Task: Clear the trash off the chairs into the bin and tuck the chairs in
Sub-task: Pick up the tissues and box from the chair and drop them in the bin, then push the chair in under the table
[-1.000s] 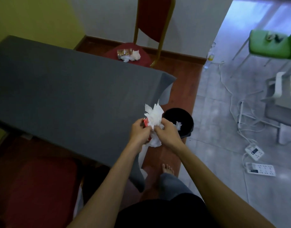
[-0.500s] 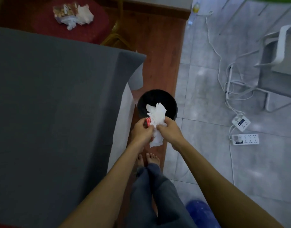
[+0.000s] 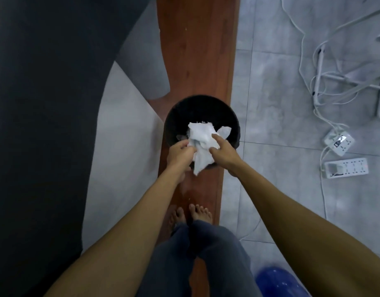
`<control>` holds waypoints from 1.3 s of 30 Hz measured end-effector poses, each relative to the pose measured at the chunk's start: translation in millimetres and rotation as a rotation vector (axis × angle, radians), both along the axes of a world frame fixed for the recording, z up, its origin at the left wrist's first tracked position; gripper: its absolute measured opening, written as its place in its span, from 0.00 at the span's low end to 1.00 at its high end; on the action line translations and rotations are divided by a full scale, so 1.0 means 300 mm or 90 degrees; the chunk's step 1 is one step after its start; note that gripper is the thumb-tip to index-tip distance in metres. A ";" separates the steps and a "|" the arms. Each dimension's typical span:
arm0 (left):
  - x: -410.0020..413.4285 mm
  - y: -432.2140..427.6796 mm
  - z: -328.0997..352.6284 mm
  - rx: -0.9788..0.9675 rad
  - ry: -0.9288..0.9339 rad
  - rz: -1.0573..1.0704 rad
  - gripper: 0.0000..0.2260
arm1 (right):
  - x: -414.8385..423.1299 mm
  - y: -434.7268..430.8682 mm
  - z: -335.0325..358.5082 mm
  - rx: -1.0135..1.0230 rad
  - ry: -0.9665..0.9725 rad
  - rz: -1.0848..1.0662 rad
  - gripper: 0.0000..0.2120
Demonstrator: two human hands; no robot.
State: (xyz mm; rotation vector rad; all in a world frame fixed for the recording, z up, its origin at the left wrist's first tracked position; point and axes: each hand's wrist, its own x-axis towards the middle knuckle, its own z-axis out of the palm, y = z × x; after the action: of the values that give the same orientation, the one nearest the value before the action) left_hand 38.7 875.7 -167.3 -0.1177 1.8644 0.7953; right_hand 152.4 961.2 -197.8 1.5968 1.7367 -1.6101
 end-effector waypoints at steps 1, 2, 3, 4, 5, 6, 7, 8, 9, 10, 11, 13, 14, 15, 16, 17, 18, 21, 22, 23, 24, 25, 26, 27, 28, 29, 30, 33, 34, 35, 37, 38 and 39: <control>0.001 -0.006 -0.010 -0.008 0.013 -0.012 0.18 | 0.003 0.003 -0.013 0.003 -0.007 -0.004 0.29; 0.001 -0.014 -0.012 -0.015 0.029 -0.021 0.19 | 0.005 0.000 -0.015 0.003 -0.011 -0.010 0.28; 0.001 -0.025 0.003 -0.019 0.042 -0.029 0.20 | 0.005 -0.007 -0.006 0.001 -0.013 -0.015 0.28; 0.000 -0.035 0.026 -0.017 0.051 -0.033 0.20 | 0.004 -0.017 0.015 -0.001 -0.015 -0.016 0.28; -0.001 -0.045 0.057 -0.014 0.057 -0.038 0.20 | 0.004 -0.029 0.041 -0.002 -0.016 -0.013 0.28; -0.003 -0.053 0.094 -0.007 0.061 -0.042 0.20 | 0.006 -0.042 0.069 -0.003 -0.016 -0.009 0.29; -0.005 -0.057 0.138 0.001 0.066 -0.048 0.20 | 0.008 -0.054 0.099 -0.004 -0.012 -0.005 0.29; -0.007 -0.061 0.187 0.012 0.074 -0.054 0.20 | 0.010 -0.064 0.135 -0.004 -0.006 0.000 0.30; -0.010 -0.062 0.248 0.023 0.084 -0.065 0.20 | 0.011 -0.073 0.178 -0.001 0.005 0.006 0.30; -0.012 -0.063 0.313 0.033 0.099 -0.080 0.19 | 0.007 -0.084 0.236 0.003 0.017 0.011 0.29; -0.015 -0.064 0.382 0.044 0.120 -0.101 0.19 | 0.000 -0.096 0.307 0.011 0.025 0.016 0.29; -0.020 -0.071 0.526 0.067 0.172 -0.154 0.17 | -0.019 -0.122 0.468 0.031 0.036 0.025 0.28; -0.022 -0.079 0.597 0.078 0.196 -0.183 0.16 | -0.026 -0.137 0.542 0.036 0.042 0.032 0.27; -0.023 -0.091 0.668 0.088 0.212 -0.210 0.15 | -0.033 -0.153 0.610 0.046 0.052 0.039 0.27; -0.025 -0.105 0.734 0.094 0.222 -0.229 0.16 | -0.042 -0.169 0.681 0.056 0.064 0.047 0.27; -0.030 -0.124 0.803 0.094 0.231 -0.240 0.18 | -0.050 -0.187 0.750 0.067 0.080 0.055 0.27; -0.035 -0.147 0.868 0.099 0.238 -0.243 0.19 | -0.058 -0.204 0.820 0.079 0.096 0.065 0.27; -0.048 -0.261 1.057 0.146 0.264 -0.215 0.19 | -0.082 -0.267 1.028 0.105 0.144 0.075 0.27; -0.055 -0.313 1.112 0.161 0.280 -0.194 0.19 | -0.092 -0.294 1.092 0.107 0.167 0.071 0.27; -0.065 -0.371 1.162 0.173 0.298 -0.168 0.19 | -0.103 -0.324 1.150 0.105 0.193 0.069 0.27; -0.076 -0.435 1.208 0.180 0.316 -0.139 0.18 | -0.117 -0.358 1.209 0.104 0.220 0.076 0.27; -0.090 -0.505 1.250 0.180 0.334 -0.111 0.18 | -0.133 -0.398 1.260 0.101 0.243 0.088 0.26; -0.104 -0.579 1.293 0.178 0.351 -0.083 0.18 | -0.154 -0.445 1.311 0.094 0.263 0.104 0.25; -0.118 -0.656 1.336 0.176 0.364 -0.056 0.17 | -0.179 -0.496 1.356 0.088 0.283 0.125 0.25; -0.130 -0.736 1.377 0.173 0.377 -0.027 0.16 | -0.207 -0.550 1.399 0.082 0.298 0.153 0.24; -0.141 -0.818 1.415 0.169 0.394 0.003 0.16 | -0.238 -0.610 1.435 0.077 0.307 0.188 0.24; -0.152 -0.903 1.449 0.161 0.412 0.031 0.16 | -0.270 -0.675 1.468 0.075 0.313 0.228 0.25; -0.166 -1.177 1.526 0.125 0.462 0.112 0.14 | -0.359 -0.898 1.549 0.082 0.342 0.360 0.25; -0.162 -1.270 1.543 0.116 0.475 0.142 0.14 | -0.380 -0.978 1.573 0.082 0.360 0.399 0.24; -0.150 -1.364 1.557 0.107 0.486 0.171 0.14 | -0.397 -1.059 1.590 0.081 0.373 0.434 0.24; -0.102 -1.556 1.581 0.077 0.500 0.214 0.14 | -0.407 -1.225 1.624 0.084 0.384 0.504 0.23; -0.070 -1.652 1.588 0.058 0.500 0.227 0.13 | -0.406 -1.309 1.640 0.089 0.387 0.538 0.23; -0.036 -1.748 1.595 0.043 0.498 0.237 0.13 | -0.401 -1.393 1.653 0.092 0.389 0.568 0.23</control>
State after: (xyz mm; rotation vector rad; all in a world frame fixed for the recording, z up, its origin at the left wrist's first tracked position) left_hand 27.8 351.3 311.2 -0.1221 2.5875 1.2851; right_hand 32.1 543.1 298.2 0.1887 2.3875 -1.5445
